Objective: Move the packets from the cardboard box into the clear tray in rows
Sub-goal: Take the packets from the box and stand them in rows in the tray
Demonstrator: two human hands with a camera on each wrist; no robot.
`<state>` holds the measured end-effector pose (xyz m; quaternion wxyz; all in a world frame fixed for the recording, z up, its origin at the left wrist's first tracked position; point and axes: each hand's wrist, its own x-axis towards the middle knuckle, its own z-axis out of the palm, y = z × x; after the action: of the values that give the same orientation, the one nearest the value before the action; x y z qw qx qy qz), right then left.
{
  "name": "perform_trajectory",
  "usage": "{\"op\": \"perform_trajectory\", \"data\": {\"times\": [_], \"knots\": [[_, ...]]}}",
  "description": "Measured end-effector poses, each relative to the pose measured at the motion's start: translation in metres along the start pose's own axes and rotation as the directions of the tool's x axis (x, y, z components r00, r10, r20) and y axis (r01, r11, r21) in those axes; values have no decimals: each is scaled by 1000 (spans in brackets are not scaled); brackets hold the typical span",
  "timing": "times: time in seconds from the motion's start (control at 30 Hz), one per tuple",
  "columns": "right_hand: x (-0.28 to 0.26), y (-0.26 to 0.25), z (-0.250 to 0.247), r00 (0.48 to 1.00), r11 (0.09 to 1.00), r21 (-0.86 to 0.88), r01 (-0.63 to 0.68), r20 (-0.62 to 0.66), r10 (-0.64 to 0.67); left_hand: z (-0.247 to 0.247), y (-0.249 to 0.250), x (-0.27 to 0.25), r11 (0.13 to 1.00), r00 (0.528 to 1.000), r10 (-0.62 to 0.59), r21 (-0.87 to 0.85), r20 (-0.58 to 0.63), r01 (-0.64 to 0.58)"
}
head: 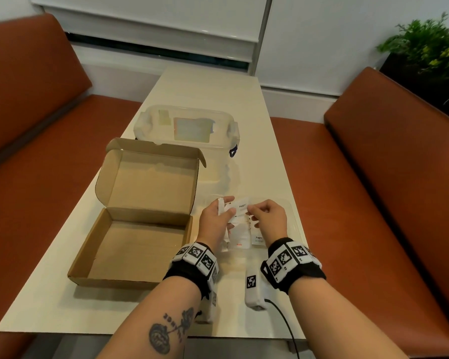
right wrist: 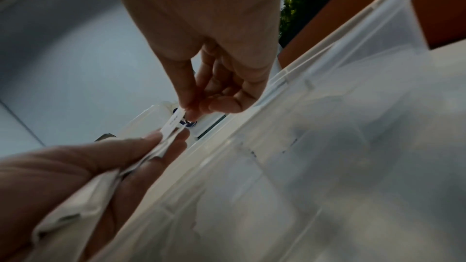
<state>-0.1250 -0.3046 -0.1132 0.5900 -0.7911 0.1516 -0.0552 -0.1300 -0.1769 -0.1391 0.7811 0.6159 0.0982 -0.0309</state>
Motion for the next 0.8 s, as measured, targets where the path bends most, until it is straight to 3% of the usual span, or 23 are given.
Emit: {"op": "perform_trajectory", "data": {"times": [0.27, 0.5, 0.63, 0.8], "knots": [[7, -21, -13, 960, 976, -177, 128, 269, -78, 1, -3, -1, 997, 999, 35, 62, 41, -38], [9, -7, -47, 984, 937, -338, 87, 176, -28, 0, -2, 0, 999, 998, 45, 18, -46, -44], [2, 10, -54, 995, 825, -564, 35, 100, 26, 1, -3, 1, 998, 998, 57, 32, -41, -56], [-1, 23, -44, 996, 705, -704, 86, 65, -56, 1, -3, 1, 997, 998, 53, 56, -44, -51]]}}
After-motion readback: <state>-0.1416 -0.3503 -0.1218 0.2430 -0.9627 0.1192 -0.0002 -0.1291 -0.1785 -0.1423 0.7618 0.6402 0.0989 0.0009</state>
